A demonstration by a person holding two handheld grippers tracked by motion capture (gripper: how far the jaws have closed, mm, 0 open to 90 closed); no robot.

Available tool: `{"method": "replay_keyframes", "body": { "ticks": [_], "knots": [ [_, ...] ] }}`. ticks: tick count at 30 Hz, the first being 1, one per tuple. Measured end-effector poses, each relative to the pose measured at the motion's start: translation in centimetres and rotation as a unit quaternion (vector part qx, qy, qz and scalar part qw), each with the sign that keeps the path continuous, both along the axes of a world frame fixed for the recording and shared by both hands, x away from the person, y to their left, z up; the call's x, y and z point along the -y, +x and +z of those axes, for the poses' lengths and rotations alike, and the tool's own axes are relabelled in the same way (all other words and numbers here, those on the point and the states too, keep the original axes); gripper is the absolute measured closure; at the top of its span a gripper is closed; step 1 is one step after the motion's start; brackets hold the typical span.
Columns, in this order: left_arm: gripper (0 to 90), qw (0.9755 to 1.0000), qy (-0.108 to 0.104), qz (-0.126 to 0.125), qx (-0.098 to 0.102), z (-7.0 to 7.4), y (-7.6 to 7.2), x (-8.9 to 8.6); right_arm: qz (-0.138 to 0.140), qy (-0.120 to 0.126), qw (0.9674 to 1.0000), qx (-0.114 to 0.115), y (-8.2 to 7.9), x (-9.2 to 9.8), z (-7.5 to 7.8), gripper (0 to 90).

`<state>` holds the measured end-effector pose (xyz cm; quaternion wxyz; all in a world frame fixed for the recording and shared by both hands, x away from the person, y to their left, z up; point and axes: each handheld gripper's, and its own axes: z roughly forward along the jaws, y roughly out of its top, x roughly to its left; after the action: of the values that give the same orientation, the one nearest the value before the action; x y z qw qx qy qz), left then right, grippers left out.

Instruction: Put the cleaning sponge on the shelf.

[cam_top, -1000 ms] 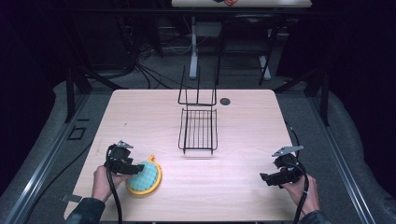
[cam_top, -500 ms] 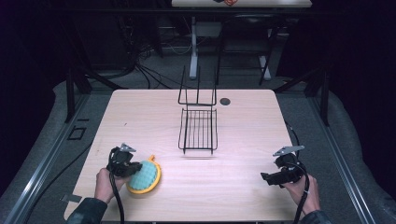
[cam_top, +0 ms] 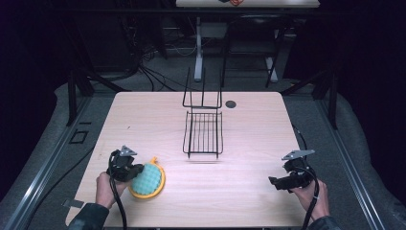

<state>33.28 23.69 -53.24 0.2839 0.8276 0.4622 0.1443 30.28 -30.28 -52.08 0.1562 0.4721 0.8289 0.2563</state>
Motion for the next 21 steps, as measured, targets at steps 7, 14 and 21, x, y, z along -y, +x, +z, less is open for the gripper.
{"method": "replay_keyframes", "body": {
  "ticks": [7, 14, 21],
  "knots": [
    [87.0, 0.9999, -0.008, -0.005, 0.007, 1.1, -0.6, -0.3, 0.004, -0.002, 1.0000, 0.001, -0.1, -0.1, 0.1, 12.6],
    [86.9, 0.9997, -0.016, -0.008, 0.014, 1.9, -0.6, -0.6, 0.003, -0.003, 1.0000, 0.000, 0.0, -0.1, 0.1, 12.6],
    [86.9, 0.9993, -0.026, -0.015, 0.023, 3.3, -0.9, -0.2, 0.002, -0.003, 1.0000, 0.002, 0.0, -0.1, 0.1, 12.9]
  ]
}}
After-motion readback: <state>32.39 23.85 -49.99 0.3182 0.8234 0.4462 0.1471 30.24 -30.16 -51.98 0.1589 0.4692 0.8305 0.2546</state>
